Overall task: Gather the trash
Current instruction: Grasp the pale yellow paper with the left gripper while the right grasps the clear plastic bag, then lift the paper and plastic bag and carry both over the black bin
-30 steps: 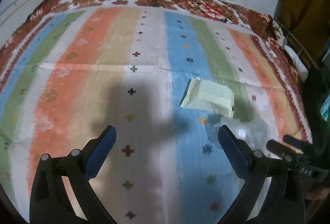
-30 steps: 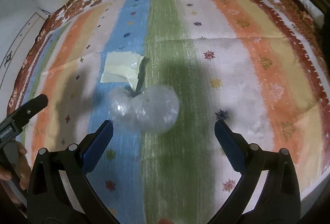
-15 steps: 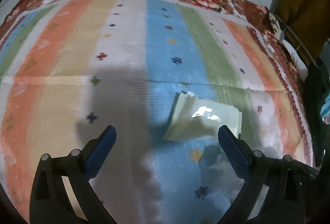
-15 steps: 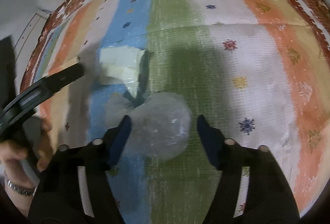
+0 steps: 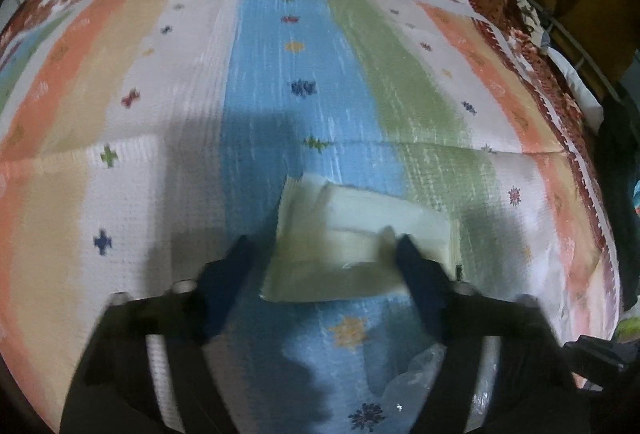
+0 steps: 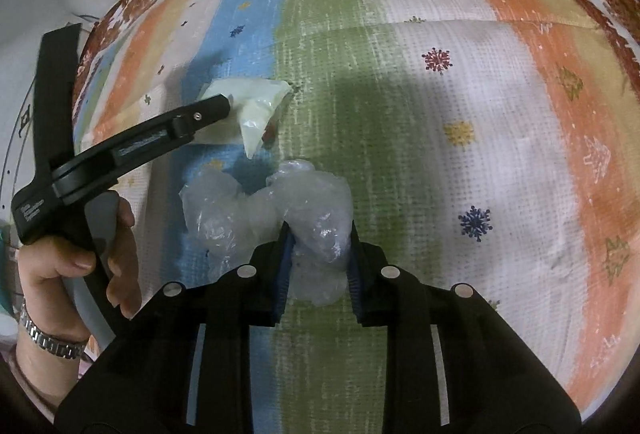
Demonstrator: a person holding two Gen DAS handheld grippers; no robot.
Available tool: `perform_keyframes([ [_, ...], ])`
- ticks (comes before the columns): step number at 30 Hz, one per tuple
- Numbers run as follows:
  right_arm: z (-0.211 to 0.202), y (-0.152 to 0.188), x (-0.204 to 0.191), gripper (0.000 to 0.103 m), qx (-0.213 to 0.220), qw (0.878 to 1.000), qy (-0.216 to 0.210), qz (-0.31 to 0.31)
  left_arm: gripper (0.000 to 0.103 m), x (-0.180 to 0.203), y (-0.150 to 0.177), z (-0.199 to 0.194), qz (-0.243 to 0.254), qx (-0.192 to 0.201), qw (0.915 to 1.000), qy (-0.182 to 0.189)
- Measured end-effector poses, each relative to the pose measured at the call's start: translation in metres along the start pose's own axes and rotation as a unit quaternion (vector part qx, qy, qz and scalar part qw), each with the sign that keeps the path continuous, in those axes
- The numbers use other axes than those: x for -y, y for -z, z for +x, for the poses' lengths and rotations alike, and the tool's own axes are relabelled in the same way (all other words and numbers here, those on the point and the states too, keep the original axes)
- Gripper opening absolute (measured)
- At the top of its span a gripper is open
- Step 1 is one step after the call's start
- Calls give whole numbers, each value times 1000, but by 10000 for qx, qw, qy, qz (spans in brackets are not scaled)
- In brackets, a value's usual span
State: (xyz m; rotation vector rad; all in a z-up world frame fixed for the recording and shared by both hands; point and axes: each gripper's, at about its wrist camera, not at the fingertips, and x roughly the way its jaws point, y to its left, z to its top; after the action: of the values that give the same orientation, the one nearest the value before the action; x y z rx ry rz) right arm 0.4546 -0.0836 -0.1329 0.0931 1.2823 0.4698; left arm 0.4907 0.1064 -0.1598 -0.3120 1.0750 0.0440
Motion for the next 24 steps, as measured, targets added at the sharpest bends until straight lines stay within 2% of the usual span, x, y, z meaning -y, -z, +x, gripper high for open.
perform_keyframes([
  [3,-1,0,-2,21,18,9999,50,-100,42,-3,3,-2,-160,46,9998,130],
  [5,-2,0,-2,20,33,9999,52,-101,28,-4,4,-4,-193,63,9995,260],
  [7,-5,0,-2,19,70,9998,104,-133,22,-4,6,-8,-161,129,9994,295],
  [10,-8,5,-8,19,90,9996,188,-212,20,-2,8,-19,-106,354,9993,35],
  [15,-32,17,-24,18,208,9982,275,-486,19,-1,15,-53,-108,562,9983,-87],
  [24,-80,45,-28,18,464,9961,361,-651,20,13,50,-132,326,629,9966,-428],
])
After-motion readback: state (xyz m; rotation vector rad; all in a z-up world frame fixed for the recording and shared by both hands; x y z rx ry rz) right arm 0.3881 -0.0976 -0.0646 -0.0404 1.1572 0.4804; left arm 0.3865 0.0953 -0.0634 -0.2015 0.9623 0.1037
